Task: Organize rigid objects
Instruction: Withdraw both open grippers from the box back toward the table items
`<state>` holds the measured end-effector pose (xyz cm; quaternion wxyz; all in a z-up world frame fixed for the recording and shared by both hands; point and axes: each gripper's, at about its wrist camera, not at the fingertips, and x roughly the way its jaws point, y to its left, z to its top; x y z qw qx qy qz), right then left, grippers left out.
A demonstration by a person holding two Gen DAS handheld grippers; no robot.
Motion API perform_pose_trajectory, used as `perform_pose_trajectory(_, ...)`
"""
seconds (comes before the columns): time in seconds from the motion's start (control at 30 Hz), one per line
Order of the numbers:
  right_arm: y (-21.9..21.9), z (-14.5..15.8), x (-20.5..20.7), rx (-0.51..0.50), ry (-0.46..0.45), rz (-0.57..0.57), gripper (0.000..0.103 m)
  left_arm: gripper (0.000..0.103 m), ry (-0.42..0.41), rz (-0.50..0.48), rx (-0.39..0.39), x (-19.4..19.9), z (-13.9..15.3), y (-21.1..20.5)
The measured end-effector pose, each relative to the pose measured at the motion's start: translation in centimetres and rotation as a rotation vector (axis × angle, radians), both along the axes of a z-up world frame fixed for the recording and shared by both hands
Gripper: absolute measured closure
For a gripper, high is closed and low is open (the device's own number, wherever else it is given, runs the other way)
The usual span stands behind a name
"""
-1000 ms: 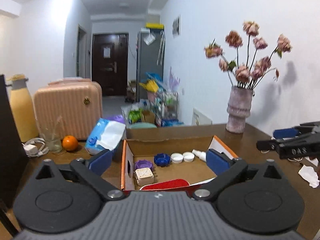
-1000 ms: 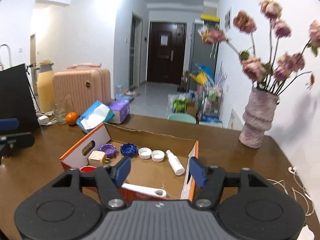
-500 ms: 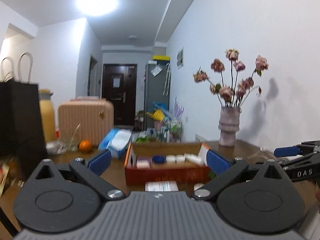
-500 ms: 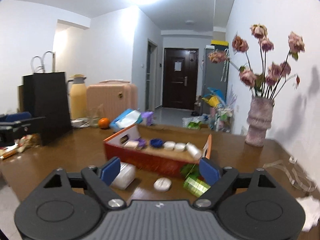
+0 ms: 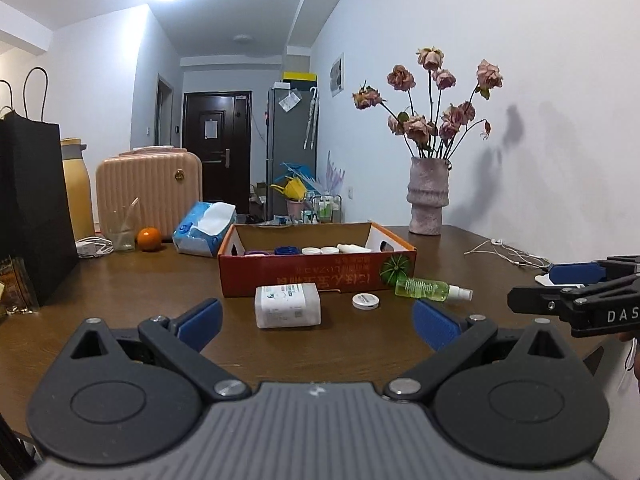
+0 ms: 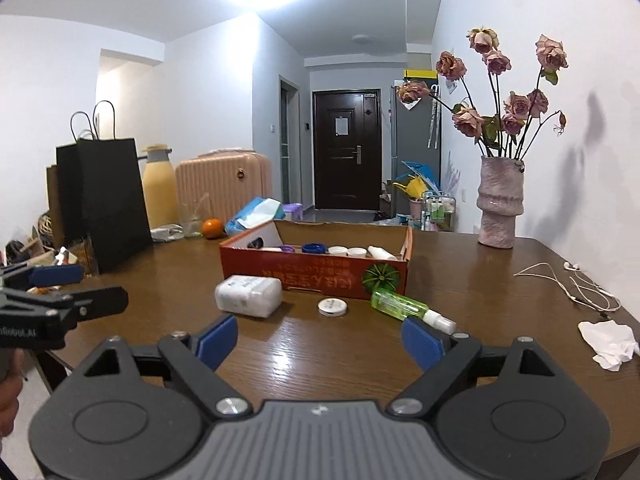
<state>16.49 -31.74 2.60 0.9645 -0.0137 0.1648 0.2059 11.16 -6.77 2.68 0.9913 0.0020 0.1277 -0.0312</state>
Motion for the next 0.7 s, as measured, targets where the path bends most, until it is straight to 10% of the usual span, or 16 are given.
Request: perform_pose_trajectory(0.7, -2.1, -3.0, 11.7, -0.095, 0.099, -0.055, 0.015, 0.0, 0.197, -0.086, 0.015, 14.5, -2.5, -4.7)
